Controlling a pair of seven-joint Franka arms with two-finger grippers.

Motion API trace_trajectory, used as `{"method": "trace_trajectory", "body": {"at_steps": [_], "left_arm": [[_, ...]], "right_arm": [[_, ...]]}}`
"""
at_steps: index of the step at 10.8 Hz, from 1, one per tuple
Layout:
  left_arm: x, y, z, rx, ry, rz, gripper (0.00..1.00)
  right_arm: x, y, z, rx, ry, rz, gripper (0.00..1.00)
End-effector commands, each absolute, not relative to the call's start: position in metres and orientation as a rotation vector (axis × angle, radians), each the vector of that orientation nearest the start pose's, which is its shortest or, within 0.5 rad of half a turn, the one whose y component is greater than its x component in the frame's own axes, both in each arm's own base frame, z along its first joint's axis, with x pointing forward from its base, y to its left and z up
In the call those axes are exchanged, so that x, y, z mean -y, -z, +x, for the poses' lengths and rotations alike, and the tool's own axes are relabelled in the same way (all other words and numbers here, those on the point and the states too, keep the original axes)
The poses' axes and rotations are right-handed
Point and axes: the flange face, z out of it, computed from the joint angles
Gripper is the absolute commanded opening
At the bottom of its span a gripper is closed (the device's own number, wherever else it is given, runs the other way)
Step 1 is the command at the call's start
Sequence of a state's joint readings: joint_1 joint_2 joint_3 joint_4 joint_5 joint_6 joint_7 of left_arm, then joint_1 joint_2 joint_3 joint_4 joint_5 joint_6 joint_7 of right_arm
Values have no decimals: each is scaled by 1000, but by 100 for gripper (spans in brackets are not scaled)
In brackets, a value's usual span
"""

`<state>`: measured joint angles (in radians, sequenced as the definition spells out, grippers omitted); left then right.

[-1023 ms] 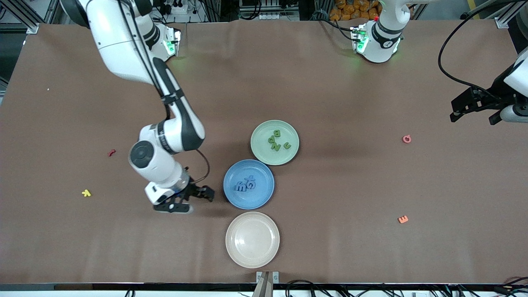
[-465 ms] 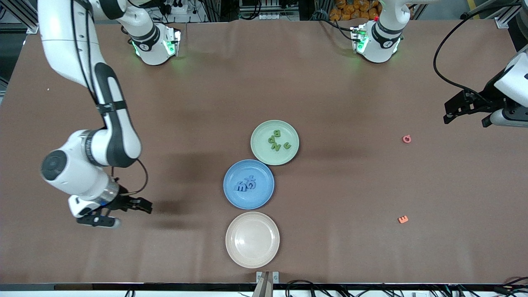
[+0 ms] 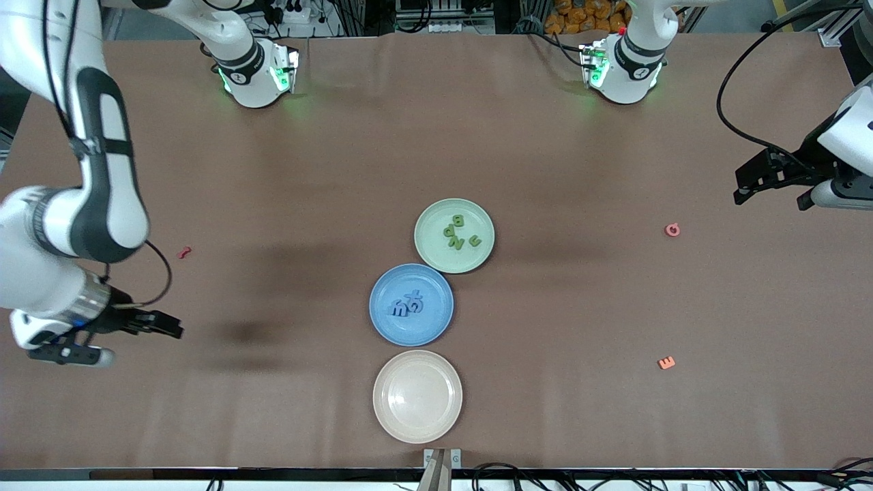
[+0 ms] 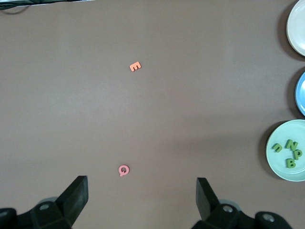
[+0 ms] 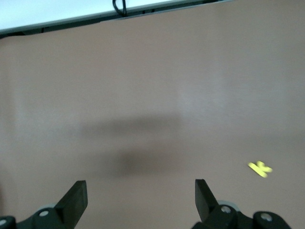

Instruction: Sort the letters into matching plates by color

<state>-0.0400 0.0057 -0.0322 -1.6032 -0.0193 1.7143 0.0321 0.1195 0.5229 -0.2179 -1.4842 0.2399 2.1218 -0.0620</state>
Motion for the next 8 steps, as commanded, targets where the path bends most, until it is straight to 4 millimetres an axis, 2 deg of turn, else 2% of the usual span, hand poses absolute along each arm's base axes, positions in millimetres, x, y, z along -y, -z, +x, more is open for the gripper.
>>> {"method": "trace_trajectory", "body": {"at_steps": [1,2,3,5,8], "left_arm": [[43,-625,568,-165,167,-3179,100],[43,-624,568,-165,165,-3178,100],[42,-624,568,-163,168,-3178,100],[42,-624,568,-163,165,-3178,100],[43,-624,568,-163,165,-3178,100]], "right_arm": [[58,-467,675,-151,153,-3070,100],[65,-485,663,-162,114,-3066,100],[64,-504,653,-153,68,-3067,100],[61,-553,637,-119,-19,-3114,100],[53,-619,610,-152,23,-3100,100]]}}
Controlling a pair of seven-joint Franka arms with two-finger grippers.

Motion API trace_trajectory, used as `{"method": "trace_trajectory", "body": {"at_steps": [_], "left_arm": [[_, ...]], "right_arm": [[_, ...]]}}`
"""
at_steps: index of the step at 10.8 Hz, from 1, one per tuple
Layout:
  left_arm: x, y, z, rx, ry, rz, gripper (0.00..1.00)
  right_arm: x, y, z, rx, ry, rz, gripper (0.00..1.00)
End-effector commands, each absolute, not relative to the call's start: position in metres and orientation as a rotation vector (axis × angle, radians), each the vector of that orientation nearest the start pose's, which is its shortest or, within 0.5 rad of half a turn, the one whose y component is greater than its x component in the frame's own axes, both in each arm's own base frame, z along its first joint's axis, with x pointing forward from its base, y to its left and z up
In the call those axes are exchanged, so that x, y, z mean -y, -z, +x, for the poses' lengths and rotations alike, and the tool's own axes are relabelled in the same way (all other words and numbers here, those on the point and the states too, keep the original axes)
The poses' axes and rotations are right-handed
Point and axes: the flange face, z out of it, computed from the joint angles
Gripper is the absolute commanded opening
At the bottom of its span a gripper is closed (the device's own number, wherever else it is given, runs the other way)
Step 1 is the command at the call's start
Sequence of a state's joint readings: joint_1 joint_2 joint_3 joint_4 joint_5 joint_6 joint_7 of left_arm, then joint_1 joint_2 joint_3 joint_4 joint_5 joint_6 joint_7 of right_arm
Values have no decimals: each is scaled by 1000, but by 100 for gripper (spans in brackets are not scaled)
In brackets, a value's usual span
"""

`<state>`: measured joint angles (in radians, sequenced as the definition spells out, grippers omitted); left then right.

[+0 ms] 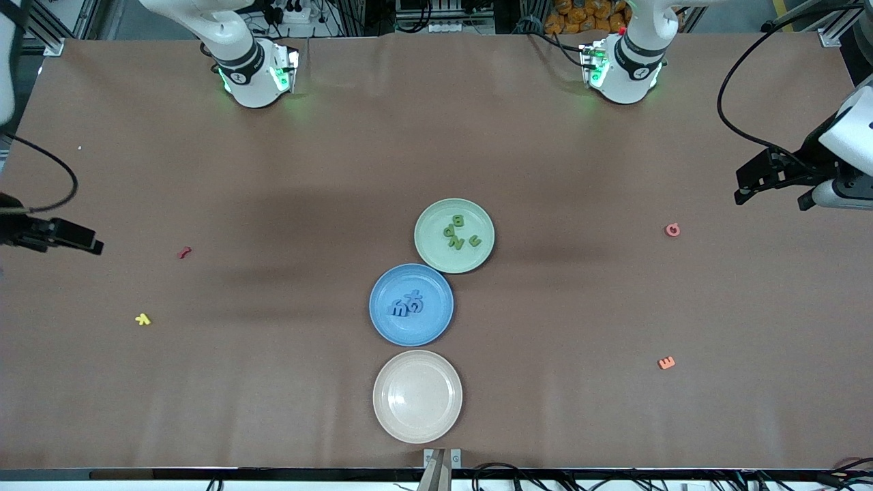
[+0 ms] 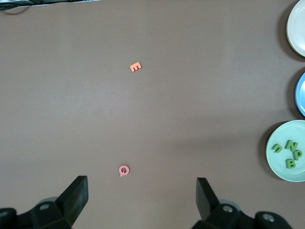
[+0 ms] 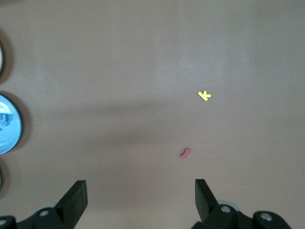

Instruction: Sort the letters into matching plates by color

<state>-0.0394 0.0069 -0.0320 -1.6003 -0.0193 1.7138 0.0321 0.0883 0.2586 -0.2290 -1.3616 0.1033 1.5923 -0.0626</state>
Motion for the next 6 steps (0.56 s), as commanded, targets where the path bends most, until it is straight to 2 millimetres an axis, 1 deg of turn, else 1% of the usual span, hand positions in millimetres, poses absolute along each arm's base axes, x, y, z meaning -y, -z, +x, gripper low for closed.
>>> {"method": "trace_trajectory", "body": {"at_steps": [1,3,4,5,6], "left_arm": [[43,-624,568,-163,165,-3178,100],[42,-624,568,-163,165,-3178,100],[41,-623,568,-158,163,-3178,100],[40,-623,568,-156,163,-3178,100],[39,-623,568,-153,163,-3178,100]], "right_arm": [[45,-633,600,-153,20,-3096,100],[38,-659,586,-145,-3,-3092,100],[31,-663,584,-136,-15,-3092,100],[26,-667,581,-170,-10,-3087,100],[18,-667,582,-169,-14,-3089,100]]}}
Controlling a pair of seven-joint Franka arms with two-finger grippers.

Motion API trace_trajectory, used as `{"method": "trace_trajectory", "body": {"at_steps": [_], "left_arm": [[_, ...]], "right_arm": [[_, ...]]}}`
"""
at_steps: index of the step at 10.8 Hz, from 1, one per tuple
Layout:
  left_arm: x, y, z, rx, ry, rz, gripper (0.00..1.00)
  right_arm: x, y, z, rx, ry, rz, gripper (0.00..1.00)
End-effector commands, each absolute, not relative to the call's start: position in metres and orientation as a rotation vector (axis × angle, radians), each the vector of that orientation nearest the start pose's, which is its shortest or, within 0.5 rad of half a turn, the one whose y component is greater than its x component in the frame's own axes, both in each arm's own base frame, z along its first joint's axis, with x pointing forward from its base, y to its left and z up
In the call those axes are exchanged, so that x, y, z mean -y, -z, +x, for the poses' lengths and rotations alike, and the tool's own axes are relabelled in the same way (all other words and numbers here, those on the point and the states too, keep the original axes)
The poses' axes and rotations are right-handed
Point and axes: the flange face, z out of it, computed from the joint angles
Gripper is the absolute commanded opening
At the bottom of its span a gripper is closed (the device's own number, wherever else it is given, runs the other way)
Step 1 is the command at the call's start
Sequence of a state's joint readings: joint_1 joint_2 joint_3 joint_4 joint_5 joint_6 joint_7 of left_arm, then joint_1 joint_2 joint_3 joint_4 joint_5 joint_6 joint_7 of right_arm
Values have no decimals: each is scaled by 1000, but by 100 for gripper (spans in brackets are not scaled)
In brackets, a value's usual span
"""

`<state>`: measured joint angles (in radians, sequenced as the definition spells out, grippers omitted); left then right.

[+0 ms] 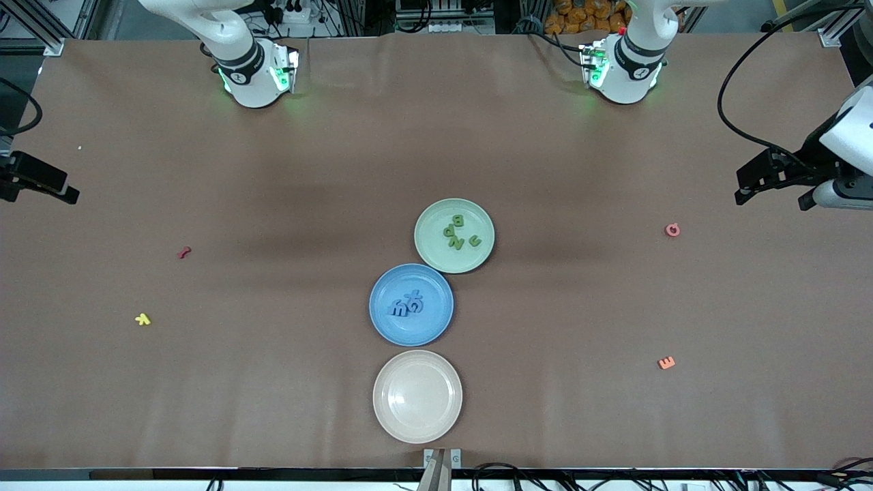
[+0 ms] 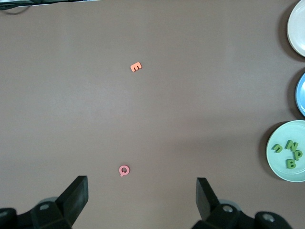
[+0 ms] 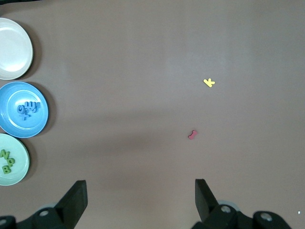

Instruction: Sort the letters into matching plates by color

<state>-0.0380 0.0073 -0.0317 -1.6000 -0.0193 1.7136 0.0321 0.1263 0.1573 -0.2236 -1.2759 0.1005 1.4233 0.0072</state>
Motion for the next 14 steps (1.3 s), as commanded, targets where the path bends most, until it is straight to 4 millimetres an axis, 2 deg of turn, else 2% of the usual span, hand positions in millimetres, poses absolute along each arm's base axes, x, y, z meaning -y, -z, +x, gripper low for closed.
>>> {"method": "trace_trajectory", "body": {"at_steps": [1,4,6,7,14], "left_arm": [[39,-623,569,-151,163,-3178,100],[39,-623,569,-153,165,-3178,100],[37,-621,569,-150,161,-3180,100],[38,-621,570,-151,160,-3178,100],[38,-624,569,-175,168,-3174,100]], "right_arm": [[13,-666,582,-172,-12,-3091,100],[9,-657,589,-168,16,-3119,100],[2,-635,597,-189,23,-3146,100],[-8,-631,598,-202,32,-3163,100],[-14,-617,579,-172,12,-3171,100]]}}
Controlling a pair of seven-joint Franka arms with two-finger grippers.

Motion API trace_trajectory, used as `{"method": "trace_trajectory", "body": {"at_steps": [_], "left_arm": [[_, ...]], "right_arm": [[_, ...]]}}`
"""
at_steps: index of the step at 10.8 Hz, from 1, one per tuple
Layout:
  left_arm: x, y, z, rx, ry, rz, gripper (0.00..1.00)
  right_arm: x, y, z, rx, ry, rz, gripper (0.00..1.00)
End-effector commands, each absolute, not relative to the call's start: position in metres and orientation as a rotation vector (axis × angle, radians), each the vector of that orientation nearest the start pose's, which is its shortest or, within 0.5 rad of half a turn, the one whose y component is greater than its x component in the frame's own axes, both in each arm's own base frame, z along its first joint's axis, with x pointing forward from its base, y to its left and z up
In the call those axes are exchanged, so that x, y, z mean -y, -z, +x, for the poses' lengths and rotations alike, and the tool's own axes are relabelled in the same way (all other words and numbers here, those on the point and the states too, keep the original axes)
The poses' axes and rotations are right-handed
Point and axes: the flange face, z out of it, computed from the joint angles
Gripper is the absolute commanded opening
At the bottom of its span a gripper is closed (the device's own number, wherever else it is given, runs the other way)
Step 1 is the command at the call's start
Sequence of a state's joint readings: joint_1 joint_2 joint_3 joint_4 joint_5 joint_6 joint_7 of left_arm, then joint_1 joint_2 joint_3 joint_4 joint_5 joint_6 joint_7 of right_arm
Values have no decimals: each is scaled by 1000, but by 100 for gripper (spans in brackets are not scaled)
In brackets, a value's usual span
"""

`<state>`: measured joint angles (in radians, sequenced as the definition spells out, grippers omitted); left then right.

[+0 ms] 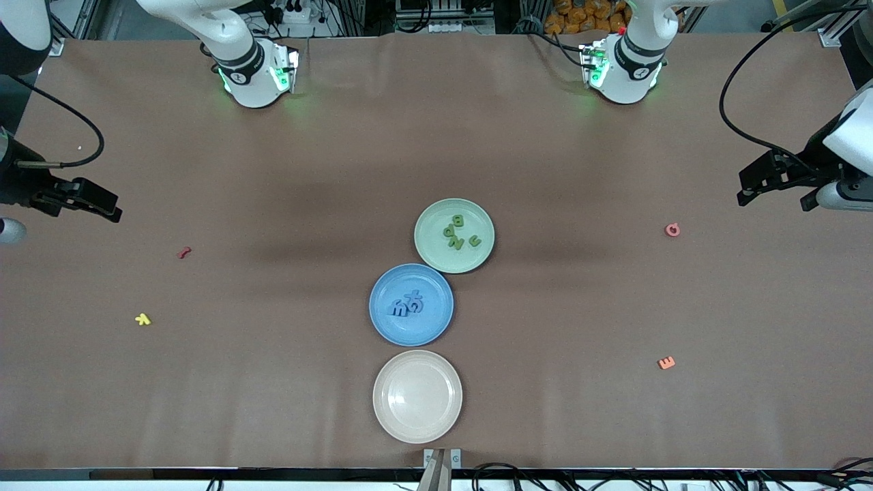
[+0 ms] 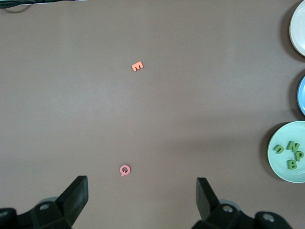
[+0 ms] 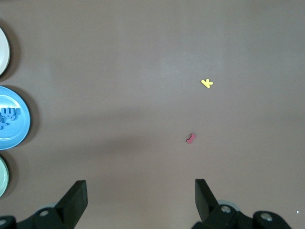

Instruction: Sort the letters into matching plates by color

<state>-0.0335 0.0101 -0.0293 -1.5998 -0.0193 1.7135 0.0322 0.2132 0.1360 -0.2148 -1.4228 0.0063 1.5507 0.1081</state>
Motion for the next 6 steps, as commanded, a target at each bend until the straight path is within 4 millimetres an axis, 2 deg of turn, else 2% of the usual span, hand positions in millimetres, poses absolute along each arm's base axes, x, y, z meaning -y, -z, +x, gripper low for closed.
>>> {"method": "trace_trajectory", "body": {"at_steps": [1,6], "left_arm": [[39,-623,570,-175,166,-3173,100],[39,-623,570,-183,165,-3166,100]], "right_arm": [[-14,-617,580,-172,12,-3172,100],[-17,-621,583,-162,32,-3178,100]]}}
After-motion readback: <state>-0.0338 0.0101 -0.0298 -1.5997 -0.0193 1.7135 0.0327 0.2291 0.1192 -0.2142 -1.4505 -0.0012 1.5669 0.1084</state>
